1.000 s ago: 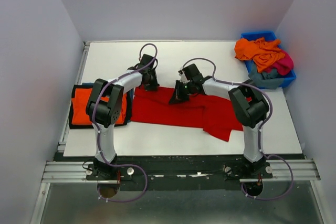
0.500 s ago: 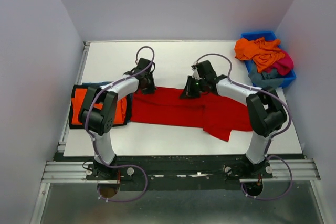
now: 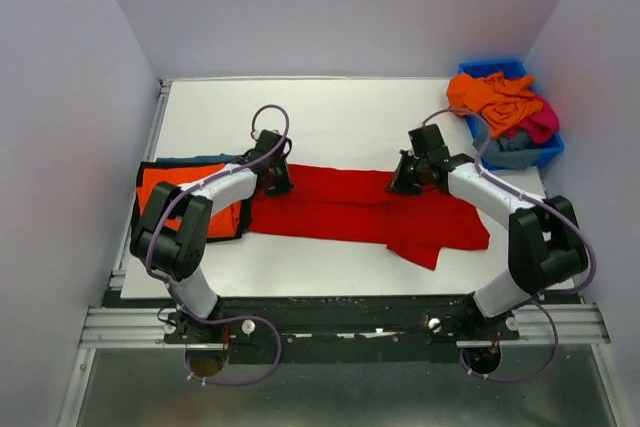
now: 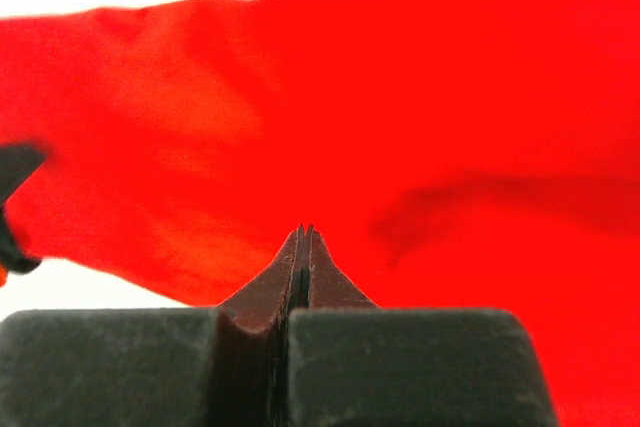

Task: Fold and stack the t-shirts
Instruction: Rotate the tshirt 90 degrees

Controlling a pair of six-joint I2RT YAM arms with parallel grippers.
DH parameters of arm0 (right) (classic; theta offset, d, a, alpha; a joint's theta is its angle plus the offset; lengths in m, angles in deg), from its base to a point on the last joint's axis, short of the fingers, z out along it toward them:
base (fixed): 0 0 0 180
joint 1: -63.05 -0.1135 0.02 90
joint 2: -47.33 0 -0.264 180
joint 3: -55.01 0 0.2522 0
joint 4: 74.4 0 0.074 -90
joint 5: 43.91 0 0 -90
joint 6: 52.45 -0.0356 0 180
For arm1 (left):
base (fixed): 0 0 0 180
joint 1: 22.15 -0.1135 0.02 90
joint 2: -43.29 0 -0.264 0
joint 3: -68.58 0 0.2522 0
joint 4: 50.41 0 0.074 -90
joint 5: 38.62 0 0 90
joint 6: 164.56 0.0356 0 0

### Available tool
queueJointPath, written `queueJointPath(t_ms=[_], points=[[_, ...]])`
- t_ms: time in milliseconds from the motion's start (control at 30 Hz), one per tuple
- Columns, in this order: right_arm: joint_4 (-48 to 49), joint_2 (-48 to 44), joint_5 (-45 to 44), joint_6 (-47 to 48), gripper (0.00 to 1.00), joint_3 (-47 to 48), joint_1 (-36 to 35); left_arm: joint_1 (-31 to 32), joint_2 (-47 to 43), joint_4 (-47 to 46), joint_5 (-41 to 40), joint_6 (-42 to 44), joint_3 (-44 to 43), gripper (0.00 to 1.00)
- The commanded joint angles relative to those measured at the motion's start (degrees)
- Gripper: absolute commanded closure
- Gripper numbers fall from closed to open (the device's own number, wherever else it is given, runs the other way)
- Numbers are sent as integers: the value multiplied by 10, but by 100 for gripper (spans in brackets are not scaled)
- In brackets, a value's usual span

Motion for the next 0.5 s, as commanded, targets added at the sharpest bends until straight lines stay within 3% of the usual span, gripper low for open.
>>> queueJointPath(t_ms=[0, 133, 467], points=[[-99, -62, -186, -45, 99, -28, 33, 2, -31, -13, -50, 1, -5, 100], [-170, -66, -282, -87, 99, -18, 62, 1, -23, 10, -93, -6, -26, 100], [-180, 75, -247, -88, 99, 56, 99, 7, 71, 37, -81, -69, -56, 100]])
